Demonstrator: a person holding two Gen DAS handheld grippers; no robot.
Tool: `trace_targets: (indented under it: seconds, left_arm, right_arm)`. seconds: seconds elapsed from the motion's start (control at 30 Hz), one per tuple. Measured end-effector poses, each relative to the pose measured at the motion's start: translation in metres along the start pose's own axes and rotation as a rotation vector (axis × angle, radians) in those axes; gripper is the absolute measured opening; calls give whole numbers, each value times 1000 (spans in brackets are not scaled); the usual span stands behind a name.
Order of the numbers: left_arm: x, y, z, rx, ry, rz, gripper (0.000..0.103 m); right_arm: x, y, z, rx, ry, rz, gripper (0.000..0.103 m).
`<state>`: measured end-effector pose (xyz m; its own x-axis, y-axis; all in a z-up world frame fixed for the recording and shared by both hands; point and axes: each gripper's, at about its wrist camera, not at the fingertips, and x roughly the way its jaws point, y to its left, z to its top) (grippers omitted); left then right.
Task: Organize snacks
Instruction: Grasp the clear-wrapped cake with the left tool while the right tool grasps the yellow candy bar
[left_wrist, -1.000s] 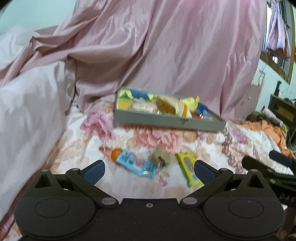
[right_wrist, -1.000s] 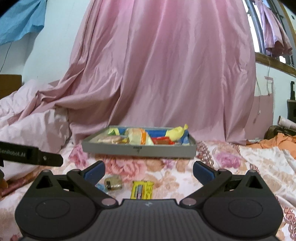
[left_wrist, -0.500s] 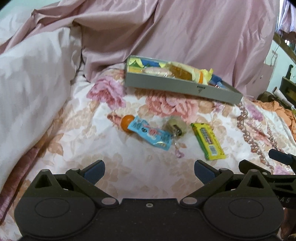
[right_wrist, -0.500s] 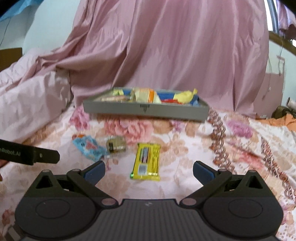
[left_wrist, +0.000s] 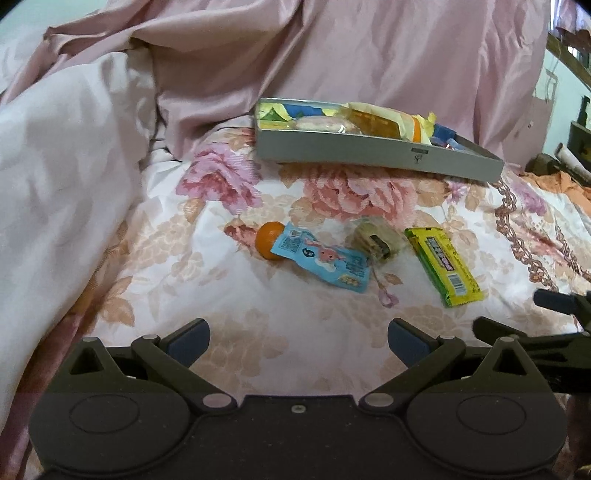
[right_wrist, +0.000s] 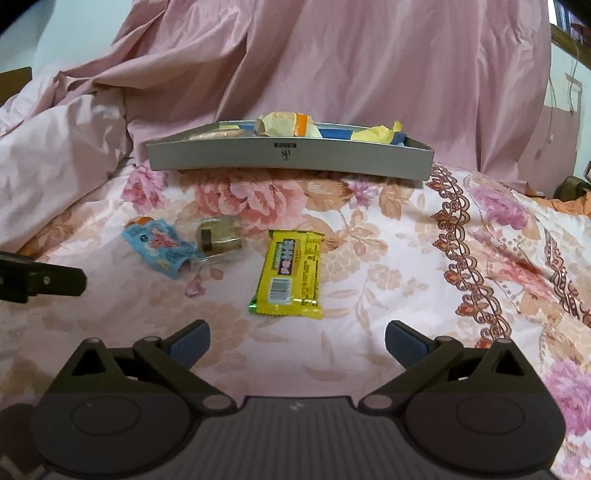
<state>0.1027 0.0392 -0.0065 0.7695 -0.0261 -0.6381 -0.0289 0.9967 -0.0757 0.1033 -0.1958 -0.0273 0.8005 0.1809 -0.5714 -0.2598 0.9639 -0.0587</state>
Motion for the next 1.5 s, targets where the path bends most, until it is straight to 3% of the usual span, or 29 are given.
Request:
trace_targets:
  seconds: [0.13, 0.27, 0.4, 0.5, 0.67, 0.9, 1.07, 1.23, 1.5]
  left_arm:
    - [16, 1, 11, 5, 32, -59, 102]
    - [30, -3, 27, 85, 27, -103, 102]
    - [45, -11, 45, 210, 11, -159, 102]
    - [57, -15, 58, 319, -4, -204, 102]
    - [82, -27, 74, 495, 20, -252, 102]
    - [114, -54, 77, 741, 65, -288, 102]
    - [130, -68, 79, 856, 99, -322, 102]
    - [139, -75, 85, 885, 144, -354, 88]
    - [148, -75, 93, 776, 193, -383, 70]
  right_arm:
    - [22, -2, -1, -12, 19, -3, 103]
    - [34, -2, 0, -11, 37, 15, 103]
    - [43, 0, 8, -49, 3, 12, 103]
    - [57, 0, 10, -65, 34, 5, 103]
    - [65, -4, 11, -50, 33, 18, 103]
    - [70, 6, 17, -135, -16, -1, 102]
    - [78, 4, 19, -134, -2, 31, 91]
    - [81, 2, 19, -116, 5, 38, 89]
    - [81, 3, 19, -117, 2, 43, 87]
